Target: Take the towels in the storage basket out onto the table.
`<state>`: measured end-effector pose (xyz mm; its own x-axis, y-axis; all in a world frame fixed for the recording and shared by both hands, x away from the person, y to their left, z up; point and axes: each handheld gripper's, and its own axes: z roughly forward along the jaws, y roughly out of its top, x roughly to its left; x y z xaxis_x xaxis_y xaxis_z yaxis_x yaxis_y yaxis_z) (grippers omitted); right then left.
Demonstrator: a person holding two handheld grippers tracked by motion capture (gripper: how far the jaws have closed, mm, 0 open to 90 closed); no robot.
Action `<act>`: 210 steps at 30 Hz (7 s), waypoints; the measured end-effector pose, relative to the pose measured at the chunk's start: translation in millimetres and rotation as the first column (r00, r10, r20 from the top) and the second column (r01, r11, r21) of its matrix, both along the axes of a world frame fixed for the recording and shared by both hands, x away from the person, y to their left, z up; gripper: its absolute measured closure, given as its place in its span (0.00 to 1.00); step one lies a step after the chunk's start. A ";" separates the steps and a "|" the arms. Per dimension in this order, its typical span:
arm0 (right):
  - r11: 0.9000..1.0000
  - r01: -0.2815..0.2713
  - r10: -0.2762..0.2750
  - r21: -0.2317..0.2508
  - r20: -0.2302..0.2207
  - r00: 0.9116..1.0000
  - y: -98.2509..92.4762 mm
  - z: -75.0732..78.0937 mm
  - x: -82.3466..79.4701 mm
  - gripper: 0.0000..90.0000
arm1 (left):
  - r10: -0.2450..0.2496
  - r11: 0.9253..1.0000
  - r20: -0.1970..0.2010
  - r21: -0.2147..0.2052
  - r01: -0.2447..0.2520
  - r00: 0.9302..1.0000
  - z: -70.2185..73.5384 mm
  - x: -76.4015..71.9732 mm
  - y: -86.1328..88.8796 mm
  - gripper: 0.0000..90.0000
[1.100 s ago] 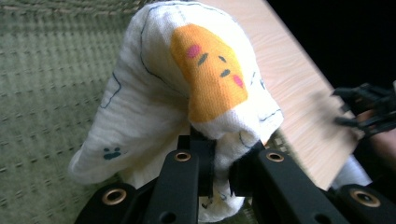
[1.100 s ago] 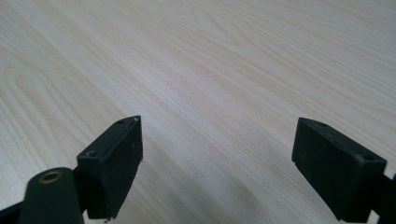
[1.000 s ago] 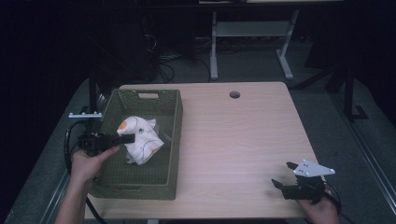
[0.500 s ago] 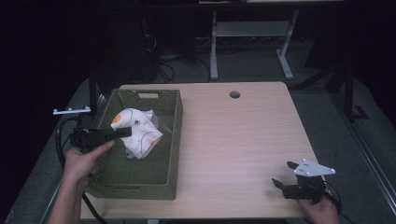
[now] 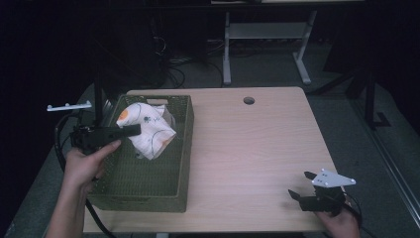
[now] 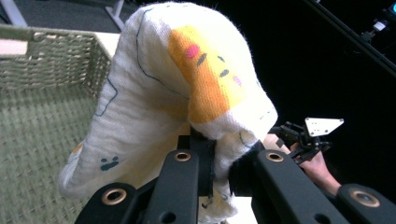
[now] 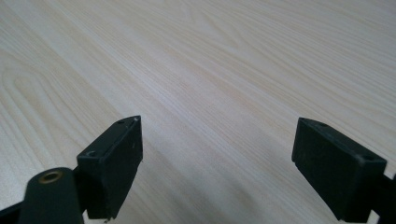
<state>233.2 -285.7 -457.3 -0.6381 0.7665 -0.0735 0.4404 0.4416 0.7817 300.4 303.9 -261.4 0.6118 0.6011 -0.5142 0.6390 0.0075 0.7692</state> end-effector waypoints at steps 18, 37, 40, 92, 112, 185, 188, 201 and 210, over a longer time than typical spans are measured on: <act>1.000 0.000 0.000 0.008 0.009 1.000 -1.6 2.1 0.1 0.18 | -0.124 0.992 0.021 0.027 0.123 0.992 16.2 11.8 -58.2 0.92; 1.000 0.010 -0.010 0.020 0.021 1.000 -6.0 6.4 -1.6 0.18 | -0.267 0.963 0.004 0.042 0.267 0.964 7.2 29.1 -142.9 0.92; 1.000 0.012 -0.013 0.021 0.021 1.000 -6.1 6.9 -2.3 0.18 | -0.287 0.957 -0.001 0.041 0.287 0.958 2.7 31.1 -156.5 0.92; 1.000 0.015 -0.015 -0.001 0.061 0.998 -20.3 9.9 -13.5 0.18 | -0.390 0.895 -0.303 0.096 0.435 0.870 -160.0 45.0 -300.6 0.86; 0.999 -0.021 0.022 -0.035 0.041 0.999 -7.7 5.1 -9.8 0.18 | -0.266 0.932 -0.252 0.179 0.315 0.930 -147.9 32.0 -268.4 0.51; 0.997 -0.074 0.076 0.025 -0.104 0.992 -38.6 7.8 32.2 0.89 | -0.201 0.954 -0.225 0.178 0.243 0.953 -157.9 37.1 -259.5 0.82; 0.996 -0.082 0.083 0.029 -0.042 0.996 -36.0 12.3 26.8 0.77 | -0.183 0.958 -0.203 0.183 0.221 0.962 -158.5 37.0 -257.7 0.69; 0.939 -0.340 0.340 0.054 0.011 0.940 -3.5 25.4 -20.3 0.82 | -0.345 0.913 -0.196 0.157 0.377 0.918 -160.5 0.2 -260.1 0.72; 0.924 -0.383 0.379 -0.006 -0.128 0.917 24.8 1.8 -8.5 0.79 | -0.354 0.876 -0.238 0.253 0.410 0.904 -183.8 1.2 -268.3 0.74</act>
